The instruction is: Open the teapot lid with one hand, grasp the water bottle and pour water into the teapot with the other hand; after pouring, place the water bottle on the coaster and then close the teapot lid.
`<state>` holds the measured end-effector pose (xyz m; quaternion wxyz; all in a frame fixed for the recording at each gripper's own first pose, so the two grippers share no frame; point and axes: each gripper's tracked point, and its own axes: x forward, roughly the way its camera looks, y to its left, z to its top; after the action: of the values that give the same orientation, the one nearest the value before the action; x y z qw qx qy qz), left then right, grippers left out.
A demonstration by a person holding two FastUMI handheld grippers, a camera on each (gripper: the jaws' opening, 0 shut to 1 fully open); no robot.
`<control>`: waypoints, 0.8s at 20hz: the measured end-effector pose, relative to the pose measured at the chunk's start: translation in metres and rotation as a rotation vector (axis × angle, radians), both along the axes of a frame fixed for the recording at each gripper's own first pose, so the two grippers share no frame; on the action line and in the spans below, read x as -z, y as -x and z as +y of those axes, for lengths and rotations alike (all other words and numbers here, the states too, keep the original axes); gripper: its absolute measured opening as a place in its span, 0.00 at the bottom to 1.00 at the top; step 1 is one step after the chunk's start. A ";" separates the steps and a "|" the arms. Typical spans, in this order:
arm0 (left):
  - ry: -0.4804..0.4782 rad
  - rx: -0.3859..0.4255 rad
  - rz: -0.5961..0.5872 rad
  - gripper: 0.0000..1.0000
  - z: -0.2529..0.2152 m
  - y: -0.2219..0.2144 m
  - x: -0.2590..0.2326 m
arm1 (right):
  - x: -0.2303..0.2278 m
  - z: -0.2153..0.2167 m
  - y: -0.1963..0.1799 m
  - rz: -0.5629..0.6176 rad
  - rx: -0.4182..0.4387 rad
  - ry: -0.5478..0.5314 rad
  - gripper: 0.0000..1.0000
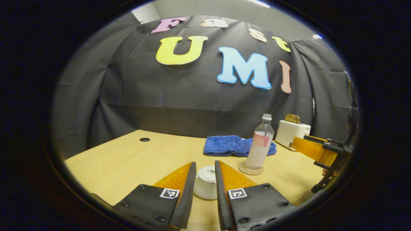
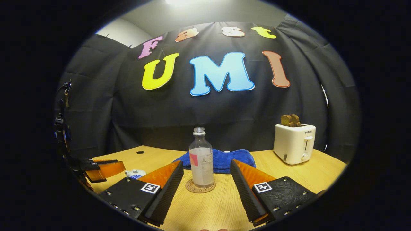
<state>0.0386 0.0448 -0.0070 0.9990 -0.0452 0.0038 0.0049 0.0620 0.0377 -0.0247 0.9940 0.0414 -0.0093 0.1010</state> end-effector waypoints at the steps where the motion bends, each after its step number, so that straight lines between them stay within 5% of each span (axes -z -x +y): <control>1: 0.003 -0.008 -0.005 0.37 0.000 0.008 0.001 | 0.000 -0.002 0.009 0.000 0.018 -0.013 0.90; 8: 0.000 -0.038 -0.027 0.41 -0.009 0.053 0.019 | 0.003 -0.013 0.058 -0.041 0.113 0.000 0.90; 16: -0.074 -0.075 -0.084 0.37 -0.021 0.065 0.012 | 0.034 -0.021 0.066 0.018 0.150 0.001 0.90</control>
<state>-0.0261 0.0241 -0.0189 0.9983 -0.0083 -0.0399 0.0405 -0.0040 0.0164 -0.0587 0.9988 0.0410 -0.0032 0.0260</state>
